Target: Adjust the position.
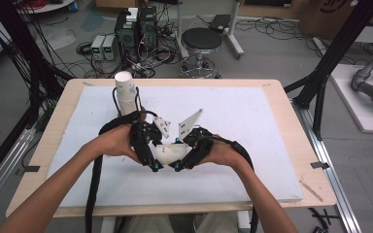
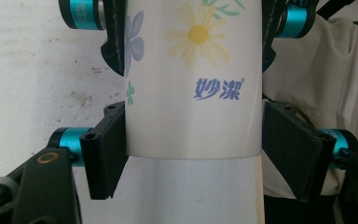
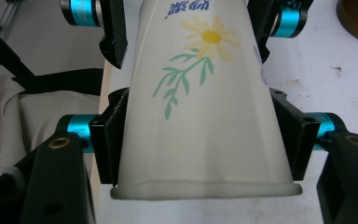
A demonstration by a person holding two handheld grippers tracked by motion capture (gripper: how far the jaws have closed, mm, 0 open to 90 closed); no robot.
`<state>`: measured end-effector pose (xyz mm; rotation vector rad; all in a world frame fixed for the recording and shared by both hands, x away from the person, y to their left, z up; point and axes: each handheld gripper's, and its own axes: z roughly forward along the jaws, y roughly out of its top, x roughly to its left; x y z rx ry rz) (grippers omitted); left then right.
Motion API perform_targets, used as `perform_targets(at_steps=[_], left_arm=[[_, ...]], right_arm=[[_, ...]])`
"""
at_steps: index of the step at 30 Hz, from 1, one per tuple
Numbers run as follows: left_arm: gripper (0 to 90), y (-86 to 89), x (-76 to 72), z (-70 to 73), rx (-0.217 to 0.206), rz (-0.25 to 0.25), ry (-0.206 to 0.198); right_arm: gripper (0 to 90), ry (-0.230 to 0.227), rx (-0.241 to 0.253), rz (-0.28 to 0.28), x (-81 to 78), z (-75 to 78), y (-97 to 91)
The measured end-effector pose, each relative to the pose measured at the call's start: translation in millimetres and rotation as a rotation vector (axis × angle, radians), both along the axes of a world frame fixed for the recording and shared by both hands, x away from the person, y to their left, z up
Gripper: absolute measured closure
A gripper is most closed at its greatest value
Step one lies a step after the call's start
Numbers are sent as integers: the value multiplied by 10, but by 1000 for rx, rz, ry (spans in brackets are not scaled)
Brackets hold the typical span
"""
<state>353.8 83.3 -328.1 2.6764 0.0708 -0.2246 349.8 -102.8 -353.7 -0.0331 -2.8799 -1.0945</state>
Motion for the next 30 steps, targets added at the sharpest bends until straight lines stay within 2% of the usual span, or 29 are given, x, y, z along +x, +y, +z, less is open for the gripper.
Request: perform_targets(at_steps=[12, 22, 25, 27, 30], left_arm=[[356, -7, 19, -27, 7, -1, -15], [370, 2, 17, -17, 1, 4, -20], [370, 0, 9, -15, 1, 7, -23], [370, 3, 7, -13, 1, 7, -28], [370, 11, 5, -11, 0, 11, -25]], right_arm=[[329, -4, -2, 4, -2, -6, 7], [330, -6, 4, 6, 7, -4, -1], [270, -5, 9, 9, 3, -10, 4], [197, -12, 20, 2, -3, -13, 5], [181, -8, 37, 0, 6, -10, -10]])
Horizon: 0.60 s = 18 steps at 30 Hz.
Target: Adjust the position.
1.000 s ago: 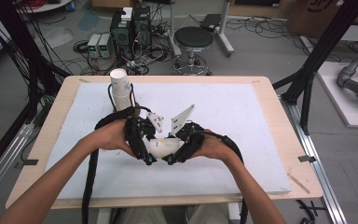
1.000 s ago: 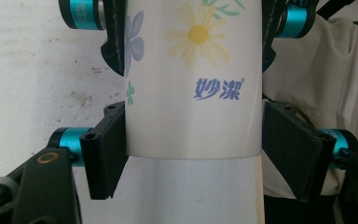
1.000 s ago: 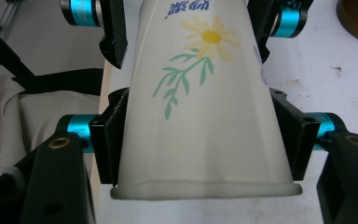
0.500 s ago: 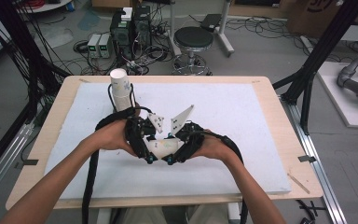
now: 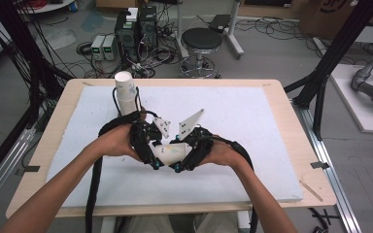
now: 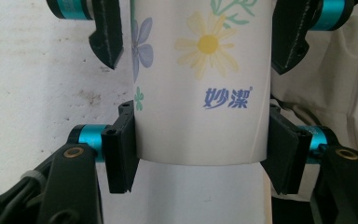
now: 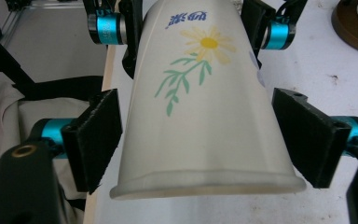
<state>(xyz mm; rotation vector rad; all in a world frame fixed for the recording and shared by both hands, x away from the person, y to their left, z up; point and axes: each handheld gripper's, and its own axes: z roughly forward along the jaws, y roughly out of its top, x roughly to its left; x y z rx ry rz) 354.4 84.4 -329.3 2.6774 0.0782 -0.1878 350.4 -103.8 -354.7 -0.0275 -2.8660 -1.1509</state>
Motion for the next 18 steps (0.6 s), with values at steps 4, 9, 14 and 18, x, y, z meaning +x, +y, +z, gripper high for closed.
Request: perform_targets(at_steps=[4, 9, 14, 18], left_arm=[[370, 1, 3, 0, 6, -1, -4], [370, -11, 2, -4, 12, 1, -4], [370, -13, -20, -46, 8, 6, 4], [370, -9, -27, -65, 8, 14, 5]], right_arm=[[174, 4, 4, -6, 0, 2, -12], [168, 7, 15, -2, -6, 12, -14], [164, 0, 34, -9, -5, 36, -33], [165, 2, 51, -13, -4, 54, -50]])
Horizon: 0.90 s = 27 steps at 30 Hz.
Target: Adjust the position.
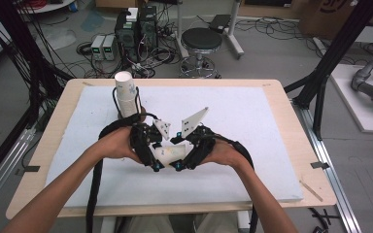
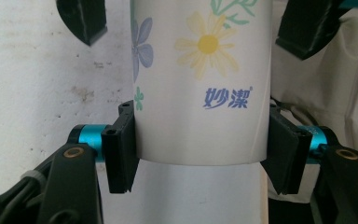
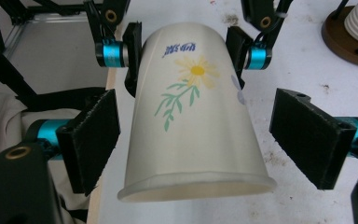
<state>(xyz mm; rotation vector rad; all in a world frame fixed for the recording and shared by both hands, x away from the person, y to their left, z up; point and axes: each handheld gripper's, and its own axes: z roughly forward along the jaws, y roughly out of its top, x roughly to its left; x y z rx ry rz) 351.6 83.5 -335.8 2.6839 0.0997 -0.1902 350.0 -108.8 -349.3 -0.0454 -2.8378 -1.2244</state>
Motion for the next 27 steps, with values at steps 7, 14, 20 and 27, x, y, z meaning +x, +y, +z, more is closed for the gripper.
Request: perform_targets(at_steps=[7, 14, 20, 27], left_arm=[[370, 10, -41, -78, -3, 15, 13], [370, 26, -79, -76, -12, 25, 3], [371, 39, -117, -43, -15, 54, 21], [371, 90, -142, -4, -45, 114, 49]], right_arm=[[165, -2, 32, -12, -4, 49, -52], [165, -8, 47, -14, -9, 70, -74], [165, -10, 67, -23, -12, 98, -114], [164, -4, 94, -43, -31, 116, -206]])
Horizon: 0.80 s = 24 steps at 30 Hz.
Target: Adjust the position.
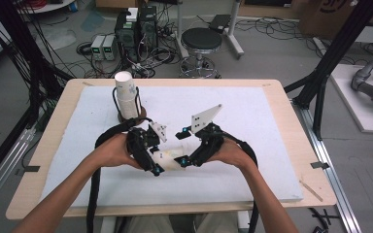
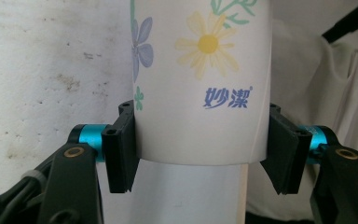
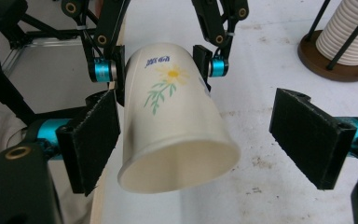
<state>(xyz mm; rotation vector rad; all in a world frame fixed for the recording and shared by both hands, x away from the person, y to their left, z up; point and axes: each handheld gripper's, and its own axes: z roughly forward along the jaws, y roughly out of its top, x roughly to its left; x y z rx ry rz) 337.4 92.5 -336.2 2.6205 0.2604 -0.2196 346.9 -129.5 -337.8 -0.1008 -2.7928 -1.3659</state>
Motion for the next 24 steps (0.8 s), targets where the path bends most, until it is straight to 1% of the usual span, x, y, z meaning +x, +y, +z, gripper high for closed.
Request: perform_targets(at_steps=[1, 3, 4, 5, 7, 9, 10, 11, 13, 14, 18, 19, 20, 22, 24], left_arm=[[371, 14, -5, -8, -10, 6, 6], [371, 26, -19, -15, -12, 16, 2], [371, 42, -25, -21, -13, 19, 2], [371, 60, -32, -29, -24, 20, 1], [371, 97, -46, -48, -48, 35, -14], [371, 138, -57, -59, -81, 48, -25], [371, 178, -68, -67, -124, 68, -33], [371, 178, -68, -67, -124, 68, -33], [371, 219, -73, -85, -164, 87, -36], [371, 239, -68, -91, -174, 91, -41], [371, 308, -56, -131, -213, 113, -52], [371, 335, -45, -155, -244, 124, -56], [371, 335, -45, -155, -244, 124, -56], [371, 360, -31, -176, -267, 127, -59], [371, 376, -19, -194, -279, 129, -71]], right_arm=[[164, -6, 4, -1, 1, 4, -13], [164, -7, 7, -6, -1, 9, -28], [164, -5, 15, -8, -1, 16, -41], [165, -10, 26, -13, -1, 31, -66], [164, -9, 31, -21, -3, 37, -91], [164, -11, 40, -28, 2, 31, -115], [164, -8, 42, -33, 3, 26, -128], [164, -8, 42, -33, 3, 26, -128], [164, -10, 53, -43, 8, 15, -157], [164, -5, 67, -53, 12, 3, -188], [164, -3, 82, -64, 24, -8, -235], [164, 1, 84, -72, 29, -18, -258], [164, 1, 84, -72, 29, -18, -258], [164, 2, 86, -75, 35, -28, -277], [164, 7, 90, -83, 40, -38, -293]])
